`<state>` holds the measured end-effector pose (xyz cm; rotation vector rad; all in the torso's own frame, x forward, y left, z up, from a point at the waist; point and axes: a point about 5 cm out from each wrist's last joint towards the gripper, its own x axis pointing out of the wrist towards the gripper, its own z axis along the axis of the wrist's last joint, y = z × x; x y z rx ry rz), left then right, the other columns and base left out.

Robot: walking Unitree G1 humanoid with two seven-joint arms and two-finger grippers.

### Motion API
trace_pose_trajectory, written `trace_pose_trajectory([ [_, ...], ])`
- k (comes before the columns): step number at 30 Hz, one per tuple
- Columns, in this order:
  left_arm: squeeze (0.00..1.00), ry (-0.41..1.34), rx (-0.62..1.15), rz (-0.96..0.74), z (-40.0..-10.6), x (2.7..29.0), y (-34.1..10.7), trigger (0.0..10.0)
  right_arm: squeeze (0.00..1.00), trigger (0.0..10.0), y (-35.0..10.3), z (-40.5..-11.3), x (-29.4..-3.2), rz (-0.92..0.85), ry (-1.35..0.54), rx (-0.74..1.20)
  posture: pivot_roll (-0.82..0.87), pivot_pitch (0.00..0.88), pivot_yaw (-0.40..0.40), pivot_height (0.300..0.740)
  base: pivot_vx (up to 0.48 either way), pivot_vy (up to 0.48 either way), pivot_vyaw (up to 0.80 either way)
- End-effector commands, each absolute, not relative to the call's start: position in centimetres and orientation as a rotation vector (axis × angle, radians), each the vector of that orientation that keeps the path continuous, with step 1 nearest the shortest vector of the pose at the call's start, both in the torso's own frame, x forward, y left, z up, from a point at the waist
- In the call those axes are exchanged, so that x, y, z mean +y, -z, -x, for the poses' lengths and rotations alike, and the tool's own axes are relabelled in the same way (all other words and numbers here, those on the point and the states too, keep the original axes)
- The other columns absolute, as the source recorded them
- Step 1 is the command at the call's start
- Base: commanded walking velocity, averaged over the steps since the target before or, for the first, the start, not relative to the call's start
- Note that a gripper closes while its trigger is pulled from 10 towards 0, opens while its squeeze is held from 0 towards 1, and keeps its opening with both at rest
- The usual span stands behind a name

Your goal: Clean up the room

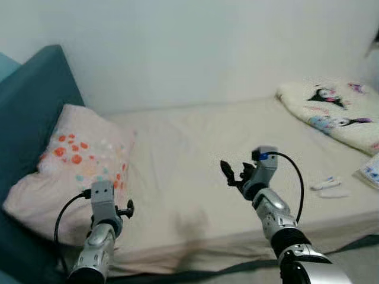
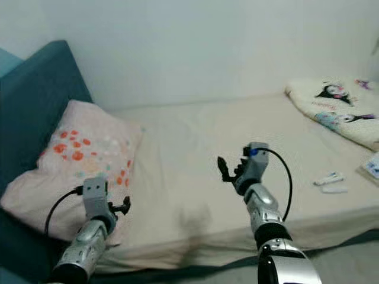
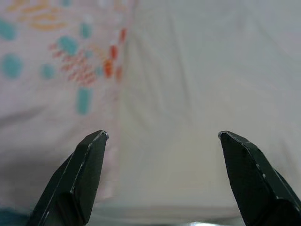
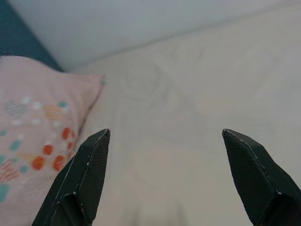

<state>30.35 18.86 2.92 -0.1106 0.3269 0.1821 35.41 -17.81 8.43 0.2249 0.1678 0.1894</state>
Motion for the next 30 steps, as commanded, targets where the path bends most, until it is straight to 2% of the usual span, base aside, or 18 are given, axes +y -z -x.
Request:
trace_pose_trajectory([
  [1,0.00,-0.213,0.339,0.113,-30.0,19.5,-2.6,10.0,0.00,10.0,-7.9,-35.3,-17.0,-0.218,-0.208,0.204,-0.15,0.000,0.007,0.725,0.000,0.000,0.00],
  [4,0.00,-0.233,0.328,0.119,-30.3,19.6,-2.8,10.0,0.00,10.0,-8.0,-35.3,-17.0,-0.215,-0.213,0.196,-0.15,0.000,0.008,0.710,0.000,0.000,0.00],
  [7,0.00,-0.384,0.280,0.098,-30.3,21.3,-3.4,10.0,0.00,10.0,-8.1,-35.4,-16.8,-0.211,-0.218,0.190,-0.15,0.000,0.009,0.695,0.000,0.000,0.00],
  [8,0.00,-0.384,0.280,0.098,-30.3,21.3,-3.4,10.0,0.00,10.0,-8.1,-35.4,-16.8,-0.211,-0.218,0.190,-0.15,0.000,0.009,0.695,0.000,0.000,0.00],
  [9,0.00,-0.468,0.269,0.101,-30.2,22.3,-3.7,10.0,0.00,10.0,-8.1,-35.4,-16.8,-0.208,-0.223,0.190,-0.15,0.000,0.006,0.685,0.000,0.000,0.00],
  [14,0.00,-0.580,0.284,0.147,-29.7,23.7,-3.4,10.0,0.00,10.0,-8.2,-35.4,-16.6,-0.202,-0.235,0.188,-0.15,0.000,0.000,0.670,0.000,0.000,0.00],
  [23,0.00,-0.597,0.332,0.241,-28.7,23.4,-1.9,10.0,0.00,10.0,-8.7,-35.6,-16.3,-0.215,-0.260,0.158,-0.15,0.000,0.004,0.640,0.000,0.000,0.00],
  [30,0.00,-0.583,0.347,0.290,-28.4,23.0,-1.2,10.0,0.00,10.0,-9.0,-35.4,-14.8,-0.261,-0.349,0.125,-0.15,0.000,0.003,0.610,0.000,0.000,0.00],
])
